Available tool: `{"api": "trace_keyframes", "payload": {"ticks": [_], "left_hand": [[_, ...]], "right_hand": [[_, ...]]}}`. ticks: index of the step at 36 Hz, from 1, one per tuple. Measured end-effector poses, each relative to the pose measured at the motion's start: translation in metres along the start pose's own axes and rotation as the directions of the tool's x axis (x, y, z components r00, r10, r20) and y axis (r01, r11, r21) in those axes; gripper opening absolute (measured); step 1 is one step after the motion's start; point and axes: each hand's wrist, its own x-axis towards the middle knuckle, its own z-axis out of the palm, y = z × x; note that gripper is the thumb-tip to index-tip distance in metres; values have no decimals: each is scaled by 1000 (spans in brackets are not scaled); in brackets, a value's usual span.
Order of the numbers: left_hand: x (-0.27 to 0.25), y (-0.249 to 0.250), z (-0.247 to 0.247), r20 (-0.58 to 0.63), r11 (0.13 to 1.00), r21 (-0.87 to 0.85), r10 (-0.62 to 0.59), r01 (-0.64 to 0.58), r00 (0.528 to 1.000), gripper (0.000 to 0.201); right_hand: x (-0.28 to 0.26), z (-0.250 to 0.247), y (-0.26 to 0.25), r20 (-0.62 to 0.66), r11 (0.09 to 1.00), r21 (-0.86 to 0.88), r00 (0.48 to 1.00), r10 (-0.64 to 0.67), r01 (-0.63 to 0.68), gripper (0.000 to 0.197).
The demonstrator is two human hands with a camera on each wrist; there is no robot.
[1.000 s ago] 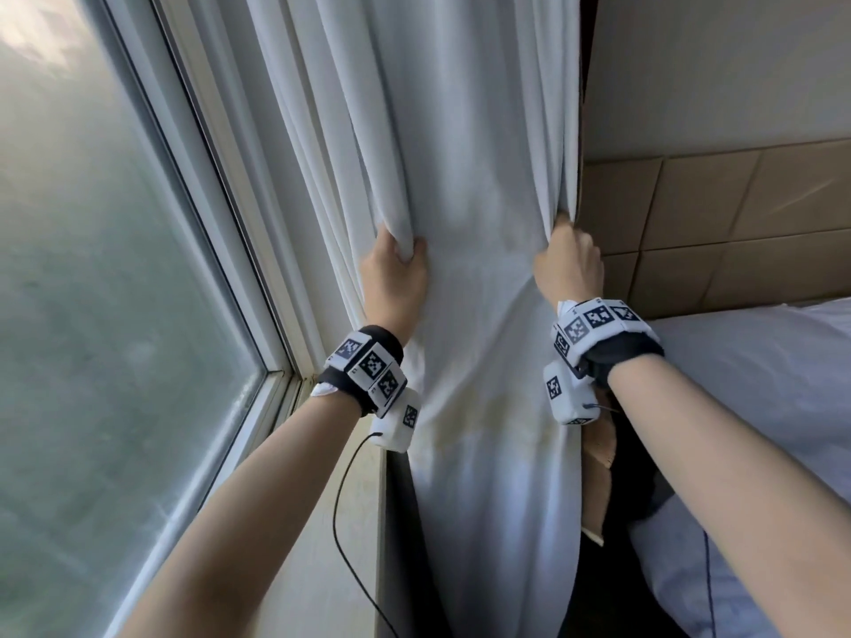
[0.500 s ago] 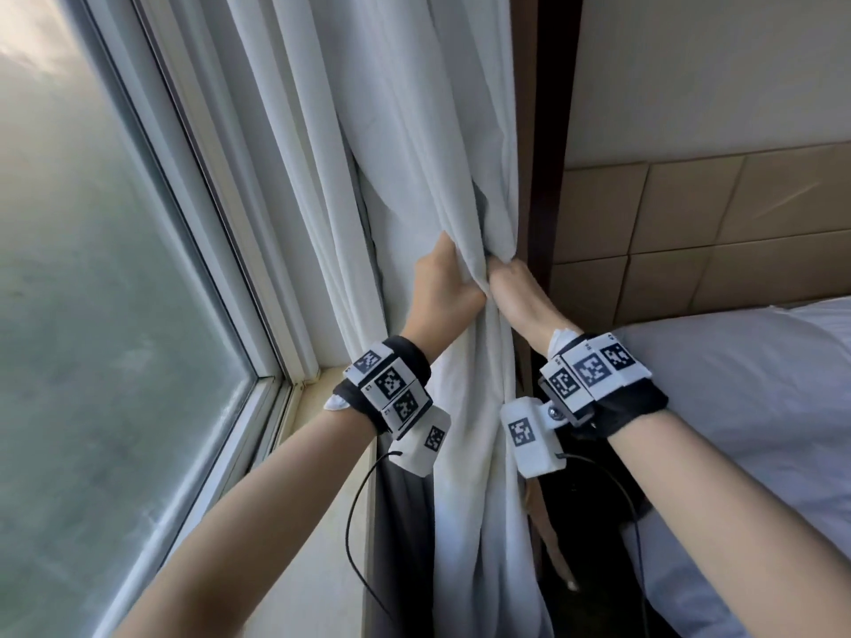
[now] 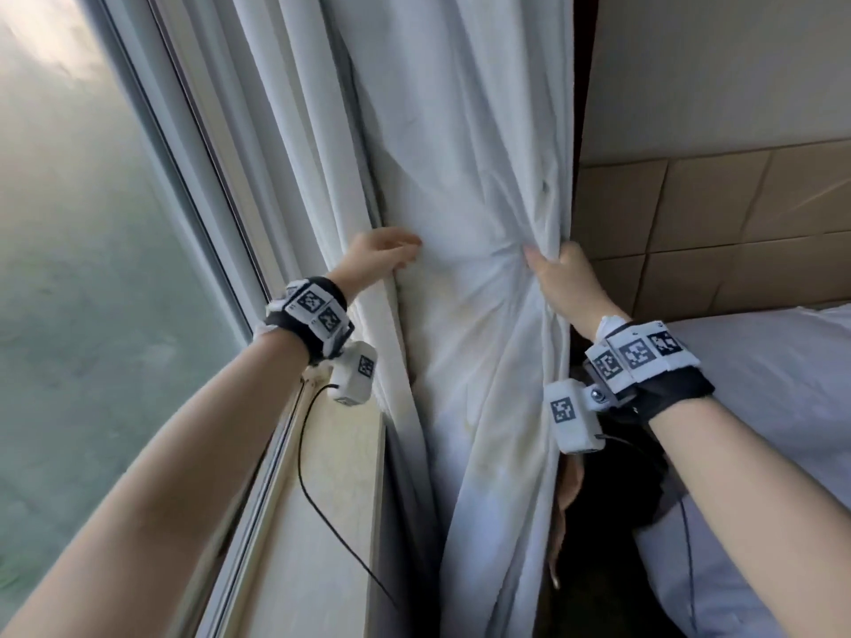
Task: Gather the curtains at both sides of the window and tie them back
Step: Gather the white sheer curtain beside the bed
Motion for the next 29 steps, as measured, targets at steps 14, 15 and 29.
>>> {"api": "trace_keyframes", "payload": {"ticks": [14, 15, 29], "left_hand": [[16, 17, 71, 318, 949, -271, -68, 160, 946, 93], [18, 20, 77, 289, 959, -245, -65, 140, 955, 88], [35, 28, 102, 176, 844, -478, -178, 242, 968, 63]], "right_hand": [[-1, -31, 9, -105, 940, 340, 991, 80, -40, 46], [-2, -31, 7, -104, 939, 340, 991, 86, -46, 48], [-2, -19, -1, 16, 911, 412, 1000, 12, -17, 29]]}}
